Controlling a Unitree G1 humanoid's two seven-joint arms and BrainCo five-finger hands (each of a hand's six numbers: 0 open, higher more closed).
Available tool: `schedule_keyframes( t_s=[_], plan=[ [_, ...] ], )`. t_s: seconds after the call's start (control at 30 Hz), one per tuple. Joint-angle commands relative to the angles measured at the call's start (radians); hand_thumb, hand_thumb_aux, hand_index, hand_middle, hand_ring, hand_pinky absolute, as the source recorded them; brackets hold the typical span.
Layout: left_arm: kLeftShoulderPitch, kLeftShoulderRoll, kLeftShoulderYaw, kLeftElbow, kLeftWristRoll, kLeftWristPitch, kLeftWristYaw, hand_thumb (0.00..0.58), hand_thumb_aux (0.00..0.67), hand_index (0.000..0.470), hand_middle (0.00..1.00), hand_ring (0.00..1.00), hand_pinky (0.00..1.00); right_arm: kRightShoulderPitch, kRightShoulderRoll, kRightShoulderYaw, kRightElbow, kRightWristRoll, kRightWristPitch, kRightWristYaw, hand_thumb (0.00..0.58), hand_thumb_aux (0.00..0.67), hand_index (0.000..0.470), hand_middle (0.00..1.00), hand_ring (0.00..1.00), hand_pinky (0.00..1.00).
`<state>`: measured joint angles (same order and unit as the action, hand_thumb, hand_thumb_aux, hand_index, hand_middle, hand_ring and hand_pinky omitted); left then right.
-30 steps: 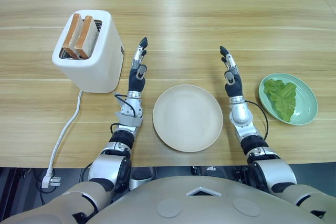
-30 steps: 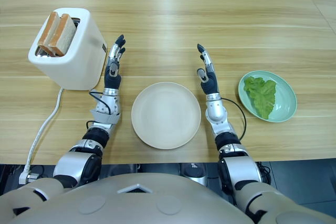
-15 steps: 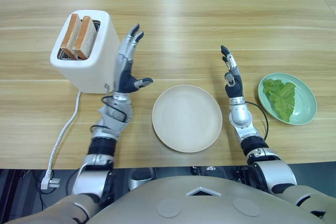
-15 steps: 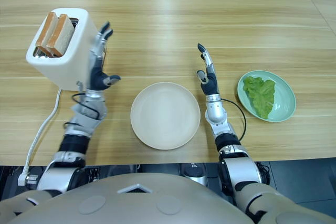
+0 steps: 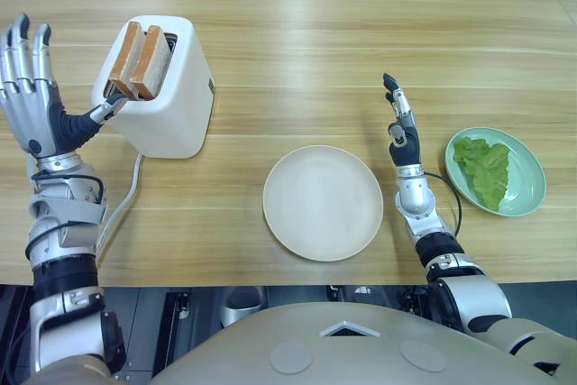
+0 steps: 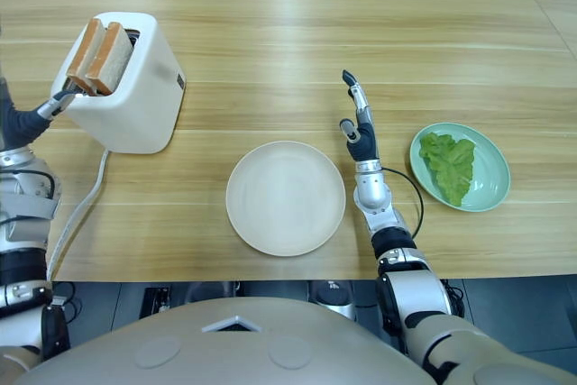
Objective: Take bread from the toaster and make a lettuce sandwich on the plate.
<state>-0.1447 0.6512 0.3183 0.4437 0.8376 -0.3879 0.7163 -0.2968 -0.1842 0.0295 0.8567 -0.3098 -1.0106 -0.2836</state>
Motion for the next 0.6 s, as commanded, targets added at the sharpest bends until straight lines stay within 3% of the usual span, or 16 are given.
schedule_keyframes(
  t_s=[0.03,0.33,0.6],
  plan=[
    [-0.080,0.038,-0.070,0.171,-0.048,0.023,-0.020,0.000,0.000,0.000,0.00,0.00,0.00,0.001,-0.010,0.003,0.009,-0.009,0.003,-0.005,0.000,0.000,0.000,0.00,0.00,0.00],
    [-0.194,0.085,-0.206,0.382,-0.086,0.040,-0.017,0.000,0.000,0.000,0.00,0.00,0.00,-0.007,-0.010,0.010,0.017,-0.023,0.001,-0.010,0.000,0.000,0.000,0.00,0.00,0.00],
    [-0.214,0.081,-0.317,0.364,-0.092,0.098,-0.063,0.000,0.000,0.000,0.00,0.00,0.00,-0.010,-0.011,0.011,0.013,-0.024,-0.001,-0.013,0.000,0.000,0.000,0.00,0.00,0.00]
  ],
)
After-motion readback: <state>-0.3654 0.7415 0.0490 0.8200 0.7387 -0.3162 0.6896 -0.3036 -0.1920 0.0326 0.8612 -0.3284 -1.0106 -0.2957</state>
